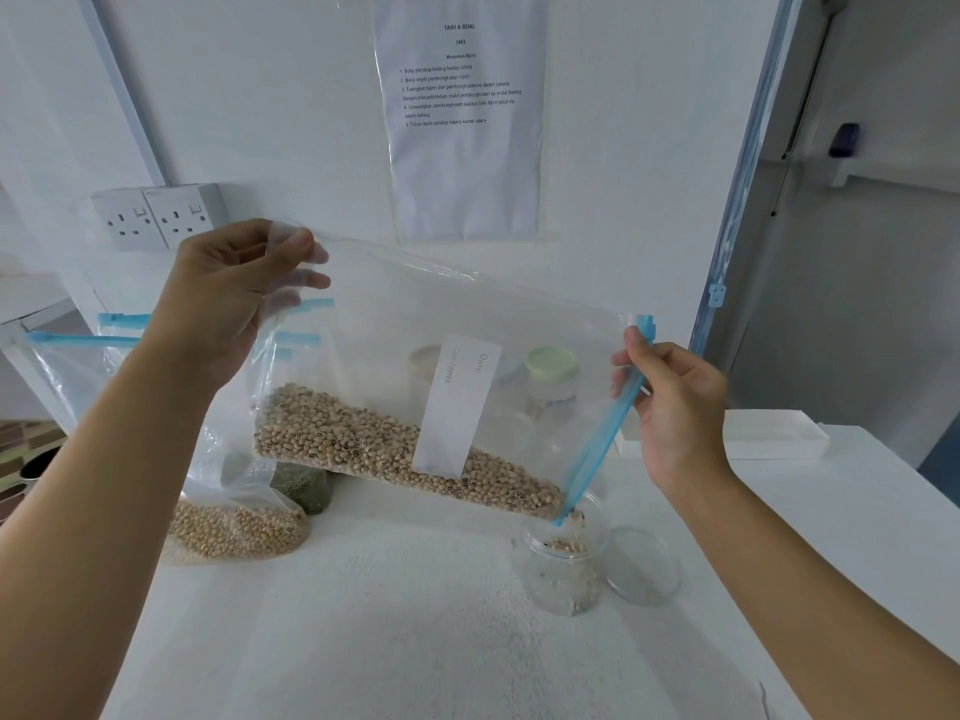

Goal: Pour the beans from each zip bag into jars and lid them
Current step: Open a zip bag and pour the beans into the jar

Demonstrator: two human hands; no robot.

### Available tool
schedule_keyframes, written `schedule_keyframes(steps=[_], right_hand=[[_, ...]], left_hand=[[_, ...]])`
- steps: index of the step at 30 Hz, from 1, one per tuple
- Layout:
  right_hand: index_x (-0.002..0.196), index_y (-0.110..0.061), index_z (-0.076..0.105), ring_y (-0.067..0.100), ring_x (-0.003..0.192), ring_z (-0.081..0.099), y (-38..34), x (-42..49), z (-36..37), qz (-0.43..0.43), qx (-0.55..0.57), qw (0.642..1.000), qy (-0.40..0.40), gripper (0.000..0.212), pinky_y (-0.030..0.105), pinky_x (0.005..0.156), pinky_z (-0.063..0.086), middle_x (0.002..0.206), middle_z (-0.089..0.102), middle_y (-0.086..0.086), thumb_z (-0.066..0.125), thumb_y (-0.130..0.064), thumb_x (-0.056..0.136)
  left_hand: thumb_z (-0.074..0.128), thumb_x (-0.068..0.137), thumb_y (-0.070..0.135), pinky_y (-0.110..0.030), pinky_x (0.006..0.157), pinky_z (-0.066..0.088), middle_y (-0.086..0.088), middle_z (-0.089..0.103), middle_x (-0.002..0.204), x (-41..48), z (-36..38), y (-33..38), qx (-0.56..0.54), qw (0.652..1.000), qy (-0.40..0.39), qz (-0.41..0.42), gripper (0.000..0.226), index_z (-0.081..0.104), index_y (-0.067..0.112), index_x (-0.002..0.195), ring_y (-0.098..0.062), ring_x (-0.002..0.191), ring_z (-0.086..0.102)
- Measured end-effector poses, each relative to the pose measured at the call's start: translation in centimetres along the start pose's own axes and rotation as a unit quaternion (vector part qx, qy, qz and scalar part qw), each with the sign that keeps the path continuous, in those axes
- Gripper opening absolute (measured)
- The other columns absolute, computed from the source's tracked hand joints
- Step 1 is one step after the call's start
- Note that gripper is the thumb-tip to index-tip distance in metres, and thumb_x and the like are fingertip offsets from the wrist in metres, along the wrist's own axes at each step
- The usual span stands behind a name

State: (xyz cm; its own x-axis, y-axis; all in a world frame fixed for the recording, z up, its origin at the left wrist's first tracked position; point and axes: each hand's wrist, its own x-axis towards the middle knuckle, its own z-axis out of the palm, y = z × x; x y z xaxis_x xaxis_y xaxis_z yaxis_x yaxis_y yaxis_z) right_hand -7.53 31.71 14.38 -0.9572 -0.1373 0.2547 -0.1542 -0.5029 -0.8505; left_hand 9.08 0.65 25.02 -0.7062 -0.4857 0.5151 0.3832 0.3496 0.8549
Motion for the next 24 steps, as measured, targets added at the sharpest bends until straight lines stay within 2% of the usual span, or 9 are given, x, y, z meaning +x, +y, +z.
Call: schedule_keyframes(steps=[1,4,7,9,24], right_hand=[[0.068,-0.013,0.075,0.020,0.070,0.059,0.0,0.0,0.0,-0.001,-0.001,1.000,-0.001,0.023,0.036,0.076,0.053,0.075,0.069,0.008,0.077,-0.023,0.088],[0.068,-0.012,0.075,0.019,0.069,0.060,0.1,0.1,0.1,-0.002,-0.001,1.000,0.000,0.022,0.036,0.075,0.053,0.075,0.068,0.008,0.077,-0.023,0.088],[0.071,-0.010,0.074,0.018,0.069,0.060,0.2,0.1,0.1,-0.003,-0.004,1.000,0.002,0.022,0.037,0.076,0.054,0.075,0.068,0.007,0.077,-0.024,0.088],[0.072,-0.010,0.074,0.017,0.069,0.061,0.2,0.1,0.2,-0.004,-0.007,1.000,0.002,0.022,0.037,0.076,0.054,0.074,0.069,0.006,0.076,-0.025,0.088],[0.072,-0.009,0.074,0.019,0.070,0.060,0.4,0.2,0.1,-0.003,-0.009,1.000,0.003,0.022,0.037,0.076,0.054,0.076,0.069,0.007,0.077,-0.025,0.087]], left_hand=[[0.071,0.091,0.026,-0.020,0.068,0.051,0.002,0.075,0.091,0.0,0.0,0.1,0.002,1.000,0.001,-0.002,0.022,0.072,0.005,0.098,-0.016,0.082,0.071],[0.070,0.093,0.025,-0.020,0.068,0.051,0.001,0.075,0.092,-0.1,0.1,0.3,0.003,1.000,0.006,0.004,0.035,0.068,-0.006,0.109,-0.016,0.082,0.071],[0.070,0.092,0.024,-0.019,0.067,0.051,0.002,0.075,0.091,0.0,0.1,0.7,0.006,1.000,0.002,0.000,0.010,0.076,0.016,0.090,-0.016,0.081,0.072],[0.070,0.093,0.023,-0.019,0.067,0.051,0.002,0.075,0.091,-0.1,0.1,0.8,0.004,1.000,0.002,0.001,0.009,0.076,0.023,0.086,-0.016,0.081,0.072],[0.070,0.093,0.022,-0.019,0.066,0.052,0.001,0.075,0.091,-0.2,0.2,1.3,0.004,1.000,-0.003,-0.003,0.008,0.076,0.022,0.087,-0.016,0.081,0.072]])
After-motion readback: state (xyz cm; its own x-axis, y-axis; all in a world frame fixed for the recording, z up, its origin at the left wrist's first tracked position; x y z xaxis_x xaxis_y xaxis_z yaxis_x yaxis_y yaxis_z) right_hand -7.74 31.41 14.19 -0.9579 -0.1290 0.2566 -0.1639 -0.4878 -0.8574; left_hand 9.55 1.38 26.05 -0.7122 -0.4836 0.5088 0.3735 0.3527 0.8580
